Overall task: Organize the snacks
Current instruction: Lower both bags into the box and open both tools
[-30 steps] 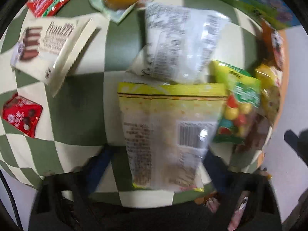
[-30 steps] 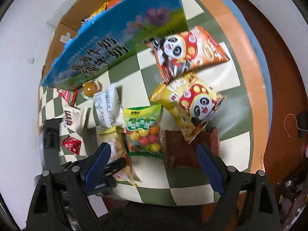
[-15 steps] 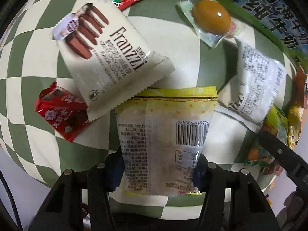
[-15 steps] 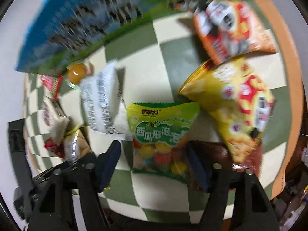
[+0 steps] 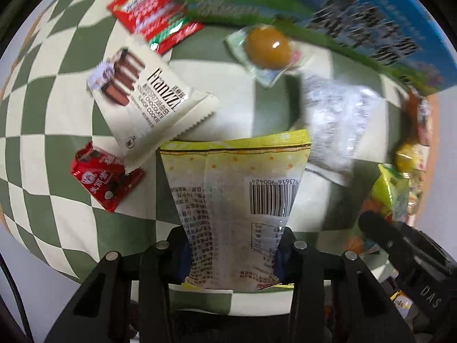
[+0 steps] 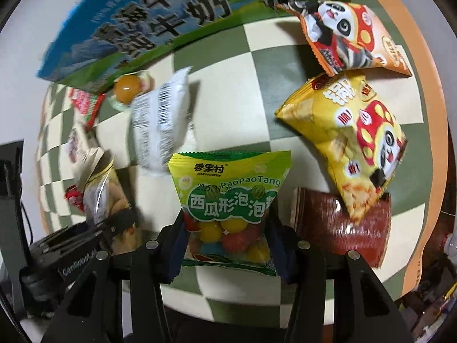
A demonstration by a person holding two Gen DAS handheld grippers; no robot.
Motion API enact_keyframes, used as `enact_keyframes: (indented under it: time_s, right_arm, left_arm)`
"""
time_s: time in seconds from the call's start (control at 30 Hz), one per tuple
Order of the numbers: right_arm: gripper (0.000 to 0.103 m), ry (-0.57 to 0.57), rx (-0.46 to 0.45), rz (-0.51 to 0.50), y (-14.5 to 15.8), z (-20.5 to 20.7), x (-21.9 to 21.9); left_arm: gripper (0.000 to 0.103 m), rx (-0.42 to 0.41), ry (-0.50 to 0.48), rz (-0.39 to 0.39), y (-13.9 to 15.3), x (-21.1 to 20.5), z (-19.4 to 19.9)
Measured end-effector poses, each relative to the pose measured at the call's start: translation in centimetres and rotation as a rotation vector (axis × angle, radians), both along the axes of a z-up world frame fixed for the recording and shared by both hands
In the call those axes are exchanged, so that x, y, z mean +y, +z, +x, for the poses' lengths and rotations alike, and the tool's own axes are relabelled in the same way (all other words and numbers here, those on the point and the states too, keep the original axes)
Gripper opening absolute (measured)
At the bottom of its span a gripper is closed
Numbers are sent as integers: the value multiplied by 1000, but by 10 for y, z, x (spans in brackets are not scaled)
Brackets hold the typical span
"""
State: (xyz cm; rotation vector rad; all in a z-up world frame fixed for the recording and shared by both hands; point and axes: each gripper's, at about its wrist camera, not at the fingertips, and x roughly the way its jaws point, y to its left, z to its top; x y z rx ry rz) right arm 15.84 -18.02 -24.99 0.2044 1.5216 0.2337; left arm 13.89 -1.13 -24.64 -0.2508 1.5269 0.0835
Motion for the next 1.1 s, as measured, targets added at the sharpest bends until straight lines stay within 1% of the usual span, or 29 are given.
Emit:
enact_keyframes:
  time_s: [0.17, 0.23, 0.3, 0.33, 0.4, 0.47, 0.53, 0.63, 0.73, 0.83, 0.93, 1.03, 1.1]
  right_arm:
    - [53, 13, -41, 64, 36, -10, -6]
    - [53, 13, -62, 94, 53, -11, -11]
    - [53, 13, -83, 119, 69, -4, -13]
    - [53, 13, -102, 136, 82, -2, -18]
    - [53, 18, -132, 160, 100, 9, -22]
    - [53, 19, -173, 188, 122, 21, -26]
    - [53, 23, -214, 212, 146, 40, -29]
    - [53, 30, -276, 216, 174, 67, -32]
    - [53, 32, -322, 203, 192, 96, -33]
    - [53, 32, -334, 179, 196, 134, -27]
    - [53, 31, -320, 158, 190, 165, -25]
    - [53, 34, -283, 127, 166, 197, -17]
    - [53, 38, -257, 110, 151, 209, -14]
  left_arm:
    - [40, -82, -36, -18, 47, -15, 2]
    - [40, -123, -43, -44, 71, -20, 7]
    - [40, -163, -49, -72, 96, -25, 17]
    - [40, -187, -52, -92, 108, -26, 22]
    - [40, -231, -58, -110, 126, -16, 38]
    - [40, -277, -71, -117, 151, -15, 61]
    - [40, -314, -83, -103, 169, -13, 80]
    - [40, -348, -89, -79, 191, -4, 112]
    - [40, -345, -85, -54, 196, 2, 145]
    - [40, -314, -77, -35, 188, 9, 176]
    - [40, -253, -68, -22, 163, 17, 203]
    - [40, -174, -57, -31, 127, 23, 222]
    - [40, -129, -53, -34, 107, 25, 229]
